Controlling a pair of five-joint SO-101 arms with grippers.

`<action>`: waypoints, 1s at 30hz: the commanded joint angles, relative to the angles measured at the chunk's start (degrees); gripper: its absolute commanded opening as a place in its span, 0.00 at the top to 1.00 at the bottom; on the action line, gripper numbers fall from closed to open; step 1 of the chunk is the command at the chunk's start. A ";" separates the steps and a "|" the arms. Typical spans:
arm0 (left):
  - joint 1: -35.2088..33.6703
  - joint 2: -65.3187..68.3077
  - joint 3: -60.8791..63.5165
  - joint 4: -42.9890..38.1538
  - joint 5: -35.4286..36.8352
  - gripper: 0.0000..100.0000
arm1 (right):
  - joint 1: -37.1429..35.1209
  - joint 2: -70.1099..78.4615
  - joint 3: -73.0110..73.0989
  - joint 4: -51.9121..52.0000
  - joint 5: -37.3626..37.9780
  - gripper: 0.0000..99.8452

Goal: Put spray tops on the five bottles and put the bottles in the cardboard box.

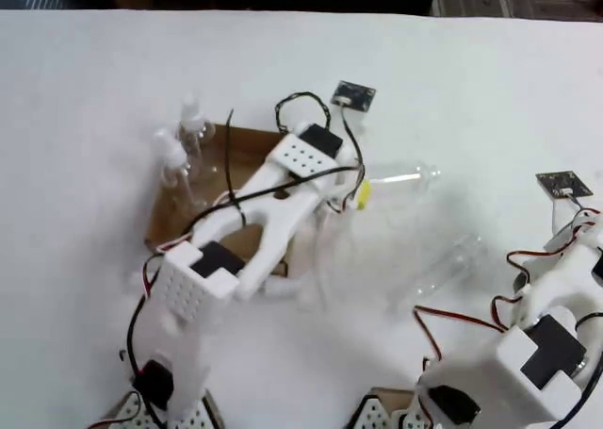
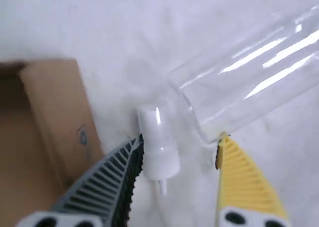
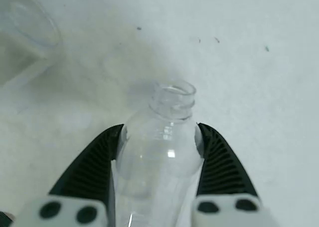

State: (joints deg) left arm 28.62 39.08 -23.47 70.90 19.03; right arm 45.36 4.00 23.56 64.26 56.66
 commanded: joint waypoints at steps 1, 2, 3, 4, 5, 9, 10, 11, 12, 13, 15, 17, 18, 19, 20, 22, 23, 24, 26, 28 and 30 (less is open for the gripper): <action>-1.54 -4.70 -2.90 1.41 4.04 0.76 | -0.75 -2.86 -0.35 -0.22 0.62 0.98; -1.54 -4.70 -2.99 1.41 5.01 0.76 | -0.75 -2.86 -0.35 -0.22 0.62 0.98; -1.54 -4.79 -3.08 1.41 5.71 0.76 | -0.75 -2.86 -0.35 -0.31 0.62 0.98; -1.54 -4.97 -3.08 1.41 6.33 0.76 | -0.75 -2.86 -0.35 -0.31 0.62 0.98; -1.54 -5.67 -3.08 1.41 6.59 0.76 | -0.75 -2.86 -0.35 -0.40 0.62 0.98; -1.45 -9.10 -2.46 4.66 6.68 0.76 | -0.75 -2.86 -0.35 -0.40 0.62 0.98; -1.54 -9.45 -2.46 5.10 6.68 0.76 | -0.75 -2.86 -0.35 -0.40 0.62 0.98; -1.63 -9.63 -2.46 5.19 6.68 0.76 | -0.75 -2.86 -0.35 -0.40 0.62 0.98; -1.63 -9.63 -2.46 5.19 6.68 0.76 | -0.75 -2.86 -0.35 -0.40 0.62 0.98; -1.63 -9.27 -2.37 5.10 6.51 0.76 | -0.75 -2.86 -0.35 -0.40 0.62 0.98; -1.63 -7.43 -2.46 5.10 6.59 0.76 | -0.75 -2.86 -0.35 -0.40 0.62 0.98; -1.63 -5.41 -2.55 5.01 6.68 0.76 | -0.75 -2.86 -0.35 -0.40 0.62 0.98; -1.63 -4.44 -2.55 5.01 6.68 0.76 | -0.75 -2.86 -0.35 -0.40 0.62 0.98; -1.63 -3.30 -2.81 4.92 6.68 0.76 | -0.75 -2.86 -0.35 -0.40 0.62 0.98; -1.63 -2.42 -3.08 4.84 6.68 0.76 | -0.75 -2.86 -0.35 -0.40 0.62 0.98; -1.63 -1.01 -3.08 3.60 6.77 0.76 | -0.75 -2.86 -0.35 -0.40 0.62 0.98; -1.63 -0.40 -3.08 3.16 6.77 0.77 | -0.75 -2.86 -0.35 -0.40 0.62 0.98; -1.45 0.13 -3.08 2.81 7.03 0.79 | -0.75 -2.86 -0.35 -0.40 0.62 0.98; -1.19 0.92 -2.99 1.85 7.65 0.84 | -0.75 -2.86 -0.35 -0.40 0.62 0.98; -1.10 1.54 -2.99 1.23 7.38 0.87 | -0.75 -2.86 -0.35 -0.40 0.79 0.98; -1.10 2.07 -2.99 1.32 7.38 0.88 | -0.75 -2.86 -0.35 -0.22 2.37 0.98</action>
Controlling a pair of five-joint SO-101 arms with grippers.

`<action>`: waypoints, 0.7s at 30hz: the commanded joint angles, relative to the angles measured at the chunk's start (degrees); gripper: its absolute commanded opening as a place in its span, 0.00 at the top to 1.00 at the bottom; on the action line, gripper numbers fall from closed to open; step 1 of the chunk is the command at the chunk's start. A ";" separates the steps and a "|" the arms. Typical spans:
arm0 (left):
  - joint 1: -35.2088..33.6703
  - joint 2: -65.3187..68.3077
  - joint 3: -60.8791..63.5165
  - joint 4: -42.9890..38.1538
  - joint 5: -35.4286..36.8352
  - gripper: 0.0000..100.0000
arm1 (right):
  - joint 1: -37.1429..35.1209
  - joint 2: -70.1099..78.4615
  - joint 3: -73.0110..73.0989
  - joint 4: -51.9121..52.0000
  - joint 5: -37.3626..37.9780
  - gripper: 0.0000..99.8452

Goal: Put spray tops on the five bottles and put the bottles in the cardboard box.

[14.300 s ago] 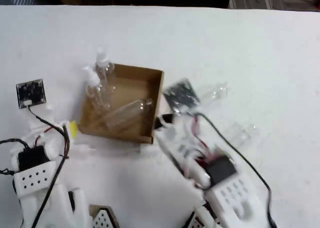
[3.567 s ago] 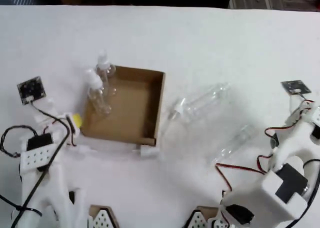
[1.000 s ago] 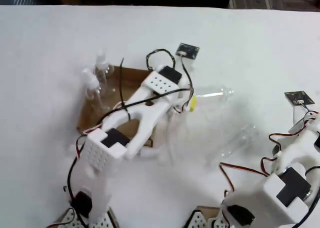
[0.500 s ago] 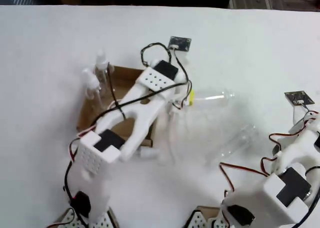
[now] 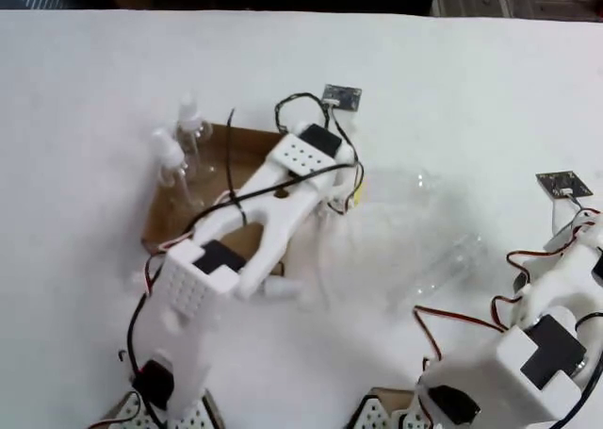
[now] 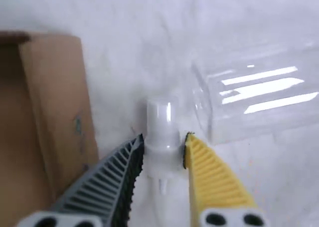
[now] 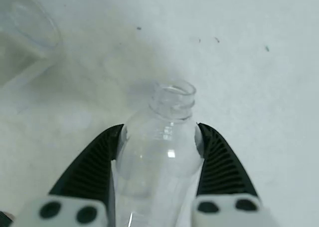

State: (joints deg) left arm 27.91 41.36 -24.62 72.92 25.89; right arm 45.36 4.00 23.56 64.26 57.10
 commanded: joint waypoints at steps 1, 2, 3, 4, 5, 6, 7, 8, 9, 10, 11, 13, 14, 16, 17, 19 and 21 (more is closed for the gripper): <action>-0.40 0.04 -1.85 -0.62 0.53 0.88 | -0.75 -2.86 -0.26 -0.22 2.29 0.98; -0.40 0.31 -1.85 -0.44 0.53 0.88 | -0.75 -2.86 -0.26 -0.22 2.37 0.98; -0.40 0.31 -1.85 -0.44 0.44 0.88 | -0.75 -2.86 -0.26 -0.22 2.46 0.98; -0.40 0.31 -1.85 -0.35 0.35 0.88 | -0.75 -2.86 -0.26 -0.22 2.46 0.98; -0.40 0.13 -1.85 -0.35 -0.09 0.87 | -0.75 -2.86 -0.26 -0.31 2.46 0.98; -0.31 -0.13 -1.85 -0.26 -0.79 0.86 | -0.75 -2.86 -0.26 -0.31 2.46 0.98; -0.31 -0.22 -1.85 -0.18 -0.88 0.84 | -0.75 -2.86 -0.26 -0.31 2.46 0.98; -0.31 -0.22 -1.85 0.00 -1.05 0.81 | -0.75 -2.86 -0.26 -0.31 2.46 0.98; -0.31 -0.22 -1.85 0.62 -1.05 0.79 | -0.75 -2.86 -0.26 -0.31 2.46 0.98; -0.31 -0.22 -1.93 0.97 -1.05 0.76 | -0.75 -2.86 -0.26 -0.40 2.46 0.98; -0.31 -0.22 -1.93 1.05 -1.05 0.75 | -0.75 -2.86 -0.26 -0.40 2.46 0.98; -0.31 -0.04 -1.76 0.97 -1.05 0.75 | -0.75 -2.86 -0.26 -0.40 2.46 0.98; -0.31 0.31 -1.85 0.88 -1.05 0.76 | -0.75 -2.86 -0.26 -0.40 2.46 0.98; -0.40 0.31 -1.67 0.44 -1.05 0.77 | -0.75 -2.86 -0.26 -0.40 2.46 0.98; -0.40 0.31 -1.76 0.44 -1.05 0.78 | -0.75 -2.86 -0.26 -0.40 2.46 0.98; -0.40 0.40 -1.32 -0.18 -1.05 0.79 | -0.75 -2.86 -0.26 -0.40 2.46 0.98; -0.40 0.84 -1.23 -0.44 -1.05 0.81 | -0.75 -2.86 -0.26 -0.40 2.46 0.98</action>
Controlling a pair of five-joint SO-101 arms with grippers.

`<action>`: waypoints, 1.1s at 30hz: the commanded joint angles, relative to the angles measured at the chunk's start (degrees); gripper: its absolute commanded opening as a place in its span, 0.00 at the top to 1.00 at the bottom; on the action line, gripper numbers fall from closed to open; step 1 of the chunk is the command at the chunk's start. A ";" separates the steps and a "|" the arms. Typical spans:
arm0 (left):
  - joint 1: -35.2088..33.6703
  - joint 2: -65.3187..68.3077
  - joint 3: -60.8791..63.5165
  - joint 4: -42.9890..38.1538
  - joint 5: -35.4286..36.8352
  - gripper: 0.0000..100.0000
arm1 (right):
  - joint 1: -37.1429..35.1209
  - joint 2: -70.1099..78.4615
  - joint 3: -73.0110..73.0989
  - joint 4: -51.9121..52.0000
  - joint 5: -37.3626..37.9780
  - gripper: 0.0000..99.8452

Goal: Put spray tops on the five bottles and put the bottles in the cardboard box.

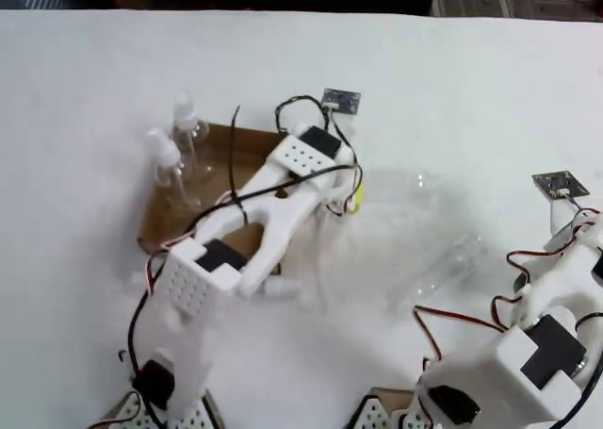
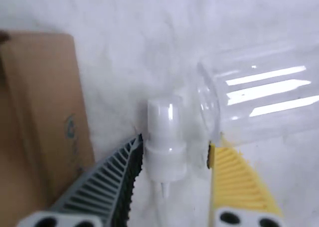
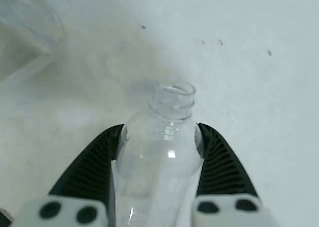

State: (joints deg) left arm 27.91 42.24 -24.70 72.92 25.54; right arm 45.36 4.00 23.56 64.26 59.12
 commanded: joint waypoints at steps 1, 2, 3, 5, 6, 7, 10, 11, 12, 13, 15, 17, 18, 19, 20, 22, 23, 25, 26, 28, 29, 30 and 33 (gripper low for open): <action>-0.40 0.75 -1.23 -0.44 -0.70 0.82 | -0.75 -2.86 -0.26 -0.31 0.44 0.98; -0.40 1.63 -1.76 -0.44 -0.70 0.83 | -0.75 -2.86 -0.26 -0.31 0.44 0.98; -0.40 2.51 -1.85 -0.70 -0.70 0.84 | -0.66 -2.86 -0.26 -0.31 0.44 0.98; -0.31 3.30 -1.85 -1.58 -0.70 0.86 | -0.66 -2.86 -0.26 -0.31 0.44 0.98; -0.31 3.56 -1.85 -1.67 -0.70 0.87 | -0.66 -2.86 -0.26 -0.31 0.44 0.98; -0.31 3.56 -1.85 -1.85 -0.70 0.88 | -0.66 -2.86 -0.26 -0.31 0.44 0.98; -0.31 3.56 -1.85 -1.93 -0.62 0.89 | -0.66 -2.86 -0.26 -0.31 0.44 0.98; -0.31 3.56 -1.85 -1.93 -0.62 0.90 | -0.66 -2.86 -0.26 -0.22 0.44 0.98; -0.31 3.56 -1.85 -1.93 -0.62 0.92 | -0.66 -2.86 -0.26 -0.13 0.44 0.98; -0.22 3.56 -2.02 -1.93 -0.62 0.94 | -0.66 -2.86 -0.26 -0.13 0.44 0.98; 0.66 3.47 -3.87 -1.23 -0.62 0.98 | -0.66 -2.86 -0.26 -0.04 0.09 0.98; 1.71 3.47 -6.95 1.85 -0.62 0.98 | -0.75 -2.86 0.00 0.04 -0.09 0.98; 2.33 3.47 -9.05 3.78 -0.62 0.98 | -0.75 -3.03 0.26 0.22 -0.09 0.98; 2.77 3.47 -11.52 5.98 -0.62 0.98 | -1.27 -3.38 0.35 0.66 -0.26 0.98; 3.30 3.47 -14.15 8.35 -0.62 0.98 | -1.89 -3.56 0.35 1.27 -1.32 0.98; 4.18 3.47 -19.25 12.75 -0.62 0.98 | -2.68 -4.62 -0.35 2.42 -5.36 0.98; 4.62 3.47 -21.54 14.77 -0.62 0.98 | -3.12 -5.76 -0.35 2.51 -7.12 0.98; 5.49 3.47 -25.41 18.64 -0.79 0.98 | -3.47 -9.10 -0.09 3.21 -9.85 0.98; 5.85 3.47 -27.16 20.40 -0.79 0.98 | -3.47 -11.21 -0.09 4.18 -10.90 0.98; 6.20 3.47 -31.21 23.74 -0.79 0.98 | -3.47 -15.69 0.00 6.73 -12.22 0.98; 6.29 3.47 -33.67 25.49 -0.79 0.98 | -3.56 -17.98 0.00 7.78 -12.92 0.98; 6.29 3.47 -36.22 26.99 -0.88 0.98 | -3.56 -20.18 0.00 8.57 -13.80 0.98; 6.20 3.47 -42.90 29.54 -1.14 0.98 | -4.26 -25.27 0.35 9.19 -17.67 0.98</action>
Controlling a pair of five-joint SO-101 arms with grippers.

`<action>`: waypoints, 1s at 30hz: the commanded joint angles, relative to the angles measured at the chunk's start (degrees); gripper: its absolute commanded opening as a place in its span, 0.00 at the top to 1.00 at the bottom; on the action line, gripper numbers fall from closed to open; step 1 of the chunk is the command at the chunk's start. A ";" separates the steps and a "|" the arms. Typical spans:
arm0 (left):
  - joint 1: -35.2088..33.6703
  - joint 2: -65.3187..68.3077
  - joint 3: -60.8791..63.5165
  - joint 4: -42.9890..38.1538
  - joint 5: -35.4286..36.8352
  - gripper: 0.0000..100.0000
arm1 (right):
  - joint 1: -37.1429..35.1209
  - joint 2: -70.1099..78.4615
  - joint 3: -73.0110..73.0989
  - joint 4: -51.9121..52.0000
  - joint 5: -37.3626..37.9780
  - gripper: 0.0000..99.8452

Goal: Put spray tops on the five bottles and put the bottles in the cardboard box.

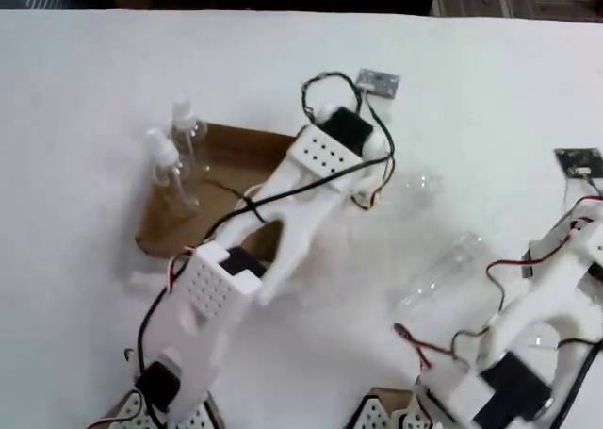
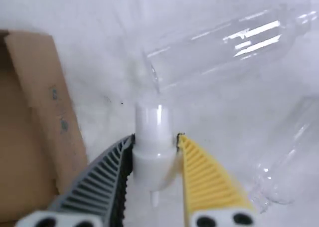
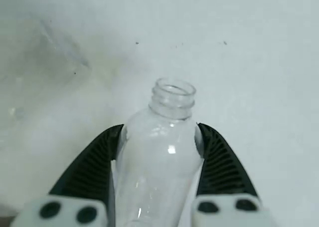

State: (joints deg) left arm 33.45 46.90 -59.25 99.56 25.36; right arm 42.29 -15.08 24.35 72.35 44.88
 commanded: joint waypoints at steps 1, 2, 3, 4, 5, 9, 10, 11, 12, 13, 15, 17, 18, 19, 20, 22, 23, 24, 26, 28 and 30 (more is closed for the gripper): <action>0.66 -1.19 -9.85 2.90 -0.97 0.98 | -1.63 -7.78 0.35 0.84 -4.84 0.98; 0.66 -1.27 -10.64 2.99 -0.97 0.98 | -2.33 -9.01 1.14 0.84 -6.24 0.98; 0.66 -1.27 -11.16 2.99 -0.97 0.98 | -3.38 -10.15 1.85 0.84 -7.74 0.98; 0.66 -1.27 -11.25 2.99 -0.97 0.98 | -4.53 -11.21 2.55 0.75 -9.14 0.98; 0.66 -1.27 -11.25 2.99 -0.97 0.98 | -5.93 -12.18 3.16 0.57 -10.55 0.98; 0.22 -2.95 -11.08 3.16 -1.14 0.98 | -12.00 -15.69 6.24 -3.47 -18.02 0.98; 0.04 -4.70 -10.29 3.16 -2.02 0.98 | -13.23 -16.48 6.95 -4.44 -19.43 0.98; -0.40 -7.16 -8.26 3.16 -2.99 0.98 | -14.20 -17.27 7.47 -4.88 -20.48 0.98; -0.75 -10.07 -5.63 3.08 -3.60 0.98 | -15.08 -17.98 7.82 -4.97 -21.27 0.98; -0.75 -13.41 -2.46 2.99 -4.31 0.98 | -15.78 -18.68 8.09 -4.97 -21.80 0.98; -1.54 -20.09 4.40 2.81 -5.36 0.98 | -17.01 -19.74 8.70 -4.97 -22.42 0.98; -3.03 -26.59 10.46 2.20 -6.07 0.98 | -18.59 -20.44 9.14 -4.97 -23.21 0.98; -4.09 -29.76 13.10 1.67 -6.86 0.98 | -19.65 -20.62 9.23 -4.97 -23.82 0.98; -5.41 -32.75 15.47 1.49 -7.65 0.98 | -20.88 -20.70 9.23 -4.97 -24.53 0.98; -6.55 -35.56 17.49 1.49 -8.35 0.98 | -22.20 -20.79 9.23 -4.97 -25.32 0.98; -8.57 -41.27 21.27 1.49 -9.67 0.98 | -25.45 -21.49 9.14 -4.88 -27.08 0.98; -9.27 -44.18 23.21 1.49 -10.37 0.98 | -27.38 -22.11 9.14 -4.88 -27.78 0.98; -9.89 -47.08 25.14 1.49 -10.99 0.98 | -29.23 -22.81 9.14 -4.88 -28.04 0.98; -10.51 -53.23 29.45 1.32 -12.04 0.98 | -33.01 -24.57 9.05 -4.70 -28.31 0.98; -10.51 -59.56 33.85 0.35 -12.66 0.98 | -37.23 -27.47 8.79 -3.47 -28.31 0.98; -10.59 -66.24 38.68 -1.32 -13.54 0.98 | -41.89 -30.99 8.79 -1.36 -28.31 0.98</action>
State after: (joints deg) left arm 23.78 -7.78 -25.05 101.67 13.41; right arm 6.42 -41.10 34.20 69.01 17.10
